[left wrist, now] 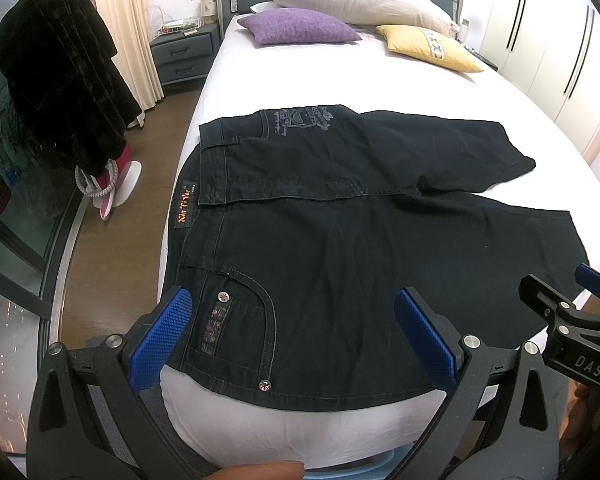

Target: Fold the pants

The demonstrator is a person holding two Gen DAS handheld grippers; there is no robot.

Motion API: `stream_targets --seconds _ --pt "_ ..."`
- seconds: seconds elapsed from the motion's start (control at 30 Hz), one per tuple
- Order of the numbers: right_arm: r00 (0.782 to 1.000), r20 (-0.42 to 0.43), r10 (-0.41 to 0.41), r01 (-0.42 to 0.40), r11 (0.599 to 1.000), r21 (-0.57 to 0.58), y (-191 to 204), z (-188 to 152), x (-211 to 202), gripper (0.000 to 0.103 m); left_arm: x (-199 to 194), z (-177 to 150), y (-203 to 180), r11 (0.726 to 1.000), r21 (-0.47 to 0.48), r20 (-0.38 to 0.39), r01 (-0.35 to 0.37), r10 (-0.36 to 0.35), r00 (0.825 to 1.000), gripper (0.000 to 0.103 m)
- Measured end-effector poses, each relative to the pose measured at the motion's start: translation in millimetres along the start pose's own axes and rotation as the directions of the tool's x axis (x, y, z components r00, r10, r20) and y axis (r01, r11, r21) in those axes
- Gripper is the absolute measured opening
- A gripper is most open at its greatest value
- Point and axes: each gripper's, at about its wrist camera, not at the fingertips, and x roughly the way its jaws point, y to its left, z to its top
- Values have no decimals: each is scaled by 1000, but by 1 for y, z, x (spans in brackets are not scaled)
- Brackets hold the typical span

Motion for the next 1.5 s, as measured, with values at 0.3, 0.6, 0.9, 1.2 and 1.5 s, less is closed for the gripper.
stream_targets --seconds 0.3,0.6,0.9,1.2,1.5 --pt "1000 -5 3 -3 1000 0 2 -2 3 103 3 -3 0 1000 2 -2 -3 3 1000 103" --pt "999 -20 39 -39 999 -4 -2 -1 9 103 7 0 3 999 48 43 -16 13 999 103" --pt "956 6 294 -293 952 -84 -19 41 25 103 61 63 32 978 91 -39 188 -185 982 103" --pt "893 -47 448 -443 857 -263 -27 122 82 84 147 184 60 964 209 -69 165 -154 986 103" --pt "819 -155 553 -567 739 -364 -20 180 152 67 261 273 58 860 363 -272 359 -271 923 87"
